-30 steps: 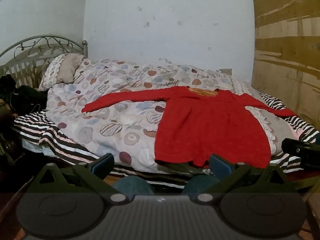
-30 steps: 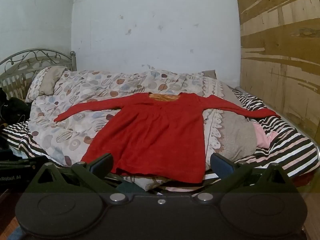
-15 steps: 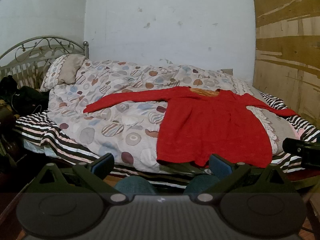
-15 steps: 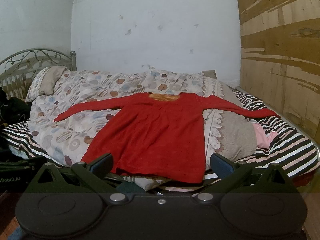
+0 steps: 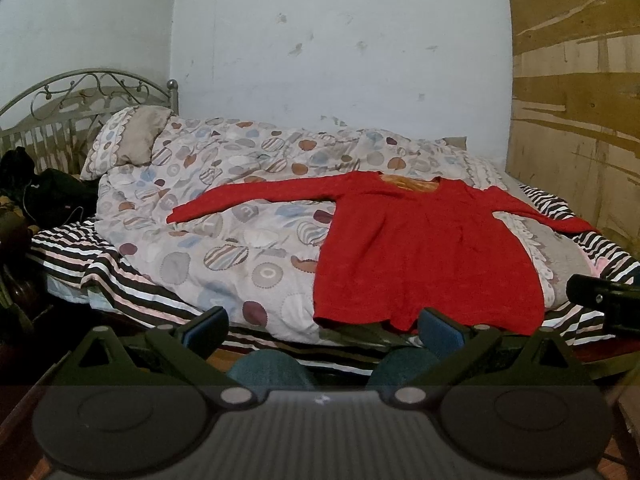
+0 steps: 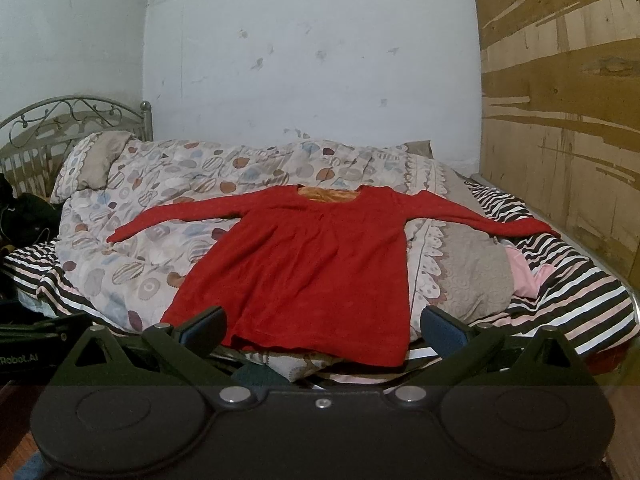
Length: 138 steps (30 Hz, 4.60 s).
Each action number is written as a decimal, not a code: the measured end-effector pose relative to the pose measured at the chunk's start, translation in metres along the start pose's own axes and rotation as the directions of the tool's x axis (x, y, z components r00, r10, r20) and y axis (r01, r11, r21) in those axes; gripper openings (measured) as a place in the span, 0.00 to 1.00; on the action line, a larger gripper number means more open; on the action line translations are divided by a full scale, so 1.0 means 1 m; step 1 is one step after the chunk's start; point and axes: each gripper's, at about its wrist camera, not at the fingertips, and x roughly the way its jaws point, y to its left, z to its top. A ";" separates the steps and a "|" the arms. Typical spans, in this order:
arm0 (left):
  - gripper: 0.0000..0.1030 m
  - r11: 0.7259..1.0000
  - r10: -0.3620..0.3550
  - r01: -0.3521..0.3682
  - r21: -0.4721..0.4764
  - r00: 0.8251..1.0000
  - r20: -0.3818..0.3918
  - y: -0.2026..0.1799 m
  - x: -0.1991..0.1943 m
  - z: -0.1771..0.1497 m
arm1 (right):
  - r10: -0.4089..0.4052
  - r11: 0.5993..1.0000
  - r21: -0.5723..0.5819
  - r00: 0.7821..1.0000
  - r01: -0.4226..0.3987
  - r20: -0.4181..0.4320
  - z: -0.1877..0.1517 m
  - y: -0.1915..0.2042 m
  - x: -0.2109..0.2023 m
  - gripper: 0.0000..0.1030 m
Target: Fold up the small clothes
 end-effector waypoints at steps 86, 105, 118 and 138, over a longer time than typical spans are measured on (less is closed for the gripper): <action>1.00 0.995 -0.062 0.074 0.066 0.983 -0.174 -0.057 0.189 0.137 | -0.192 0.971 0.127 0.978 0.201 -0.085 0.073 -0.086 0.092 1.00; 1.00 0.993 -0.085 0.101 0.068 0.975 -0.206 -0.088 0.389 0.146 | -0.353 0.886 0.294 0.933 0.359 -0.075 0.112 -0.273 0.333 1.00; 1.00 0.992 -0.098 0.114 0.060 0.972 -0.215 -0.068 0.426 0.152 | -0.538 0.654 0.492 0.811 0.574 -0.231 0.121 -0.458 0.461 0.93; 1.00 0.996 -0.088 0.087 -0.014 0.973 -0.212 -0.034 0.414 0.164 | -0.602 0.520 0.642 0.775 0.563 -0.193 0.138 -0.467 0.460 0.05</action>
